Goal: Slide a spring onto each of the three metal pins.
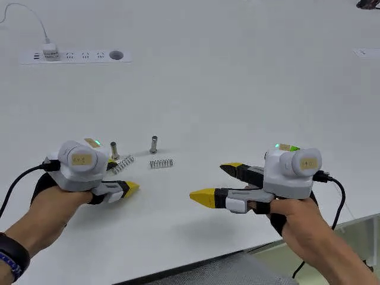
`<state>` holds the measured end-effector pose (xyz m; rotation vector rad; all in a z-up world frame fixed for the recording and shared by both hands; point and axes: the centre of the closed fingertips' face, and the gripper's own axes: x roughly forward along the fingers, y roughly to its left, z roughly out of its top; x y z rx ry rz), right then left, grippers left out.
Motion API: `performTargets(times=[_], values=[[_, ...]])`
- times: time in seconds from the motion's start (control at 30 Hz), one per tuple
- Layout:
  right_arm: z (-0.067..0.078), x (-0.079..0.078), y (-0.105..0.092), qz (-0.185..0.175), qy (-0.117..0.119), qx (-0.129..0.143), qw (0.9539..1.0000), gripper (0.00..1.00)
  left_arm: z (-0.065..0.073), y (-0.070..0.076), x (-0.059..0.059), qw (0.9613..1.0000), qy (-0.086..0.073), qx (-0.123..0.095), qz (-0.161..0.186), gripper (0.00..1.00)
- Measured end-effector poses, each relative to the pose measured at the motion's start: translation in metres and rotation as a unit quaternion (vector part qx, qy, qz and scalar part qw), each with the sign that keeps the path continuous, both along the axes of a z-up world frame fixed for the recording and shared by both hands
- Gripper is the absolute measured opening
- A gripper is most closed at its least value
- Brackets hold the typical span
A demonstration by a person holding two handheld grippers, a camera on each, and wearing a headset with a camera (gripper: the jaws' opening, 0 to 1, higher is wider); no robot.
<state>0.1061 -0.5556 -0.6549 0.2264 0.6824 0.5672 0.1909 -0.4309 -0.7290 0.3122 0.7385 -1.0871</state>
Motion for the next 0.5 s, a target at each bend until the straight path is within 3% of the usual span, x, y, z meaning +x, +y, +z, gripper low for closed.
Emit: performTargets(times=[0.3, 0.5], values=[[0.0, -0.001, -0.001, -0.003, 0.002, -0.001, 1.0, 0.76, 0.002, 0.006, 0.015, 0.9987, -0.019, 0.005, 0.046, 0.19], [0.0, -0.002, -0.002, -0.007, 0.0, 0.0, 1.0, 0.76, 0.001, 0.01, 0.01, 0.9988, -0.026, 0.016, 0.038, 0.12]])
